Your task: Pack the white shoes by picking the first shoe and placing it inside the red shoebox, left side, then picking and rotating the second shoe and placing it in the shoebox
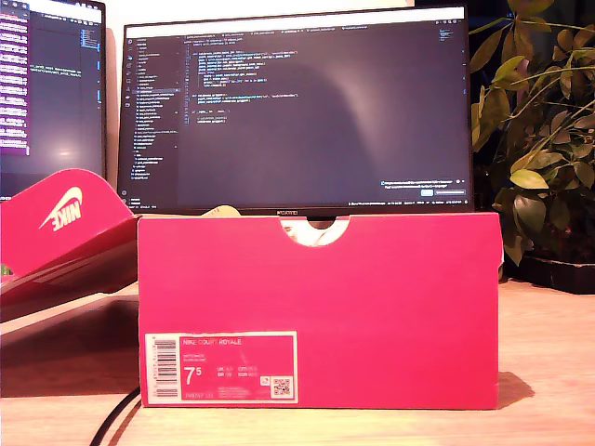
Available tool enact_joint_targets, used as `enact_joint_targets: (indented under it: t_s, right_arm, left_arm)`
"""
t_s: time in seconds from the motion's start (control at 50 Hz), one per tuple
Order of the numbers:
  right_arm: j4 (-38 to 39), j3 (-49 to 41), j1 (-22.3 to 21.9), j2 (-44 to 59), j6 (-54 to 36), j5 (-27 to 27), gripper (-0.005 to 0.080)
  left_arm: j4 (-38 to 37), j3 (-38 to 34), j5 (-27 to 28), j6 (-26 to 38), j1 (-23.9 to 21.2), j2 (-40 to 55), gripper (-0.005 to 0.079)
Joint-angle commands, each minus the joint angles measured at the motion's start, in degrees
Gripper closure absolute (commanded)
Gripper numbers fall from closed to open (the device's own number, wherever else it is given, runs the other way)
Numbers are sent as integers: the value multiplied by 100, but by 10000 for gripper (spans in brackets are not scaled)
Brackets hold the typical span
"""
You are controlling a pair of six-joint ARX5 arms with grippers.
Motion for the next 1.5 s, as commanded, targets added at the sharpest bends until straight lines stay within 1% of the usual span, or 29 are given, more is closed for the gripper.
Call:
enact_joint_targets:
  t_s: [0.0,0.22,0.38,0.62,0.82,1.48]
  right_arm:
    - [55,-87,-31,-37,-7,7,762]
    - [57,-87,-31,-37,-7,7,762]
    - [55,-87,-31,-37,-7,7,762]
    - [57,-87,-31,-37,-7,7,762]
    - [57,-87,-31,-37,-7,7,762]
    - [57,-87,-31,-37,-7,7,762]
  left_arm:
    - [92,-166,55,70,70,-87,761]
    - [83,-319,164,79,271,-284,761]
    - [83,-570,332,74,295,-538,761]
    - [-302,-575,367,98,295,-675,761]
    - [-953,-575,367,92,295,-929,761]
    - [-951,-575,365,74,295,-968,761]
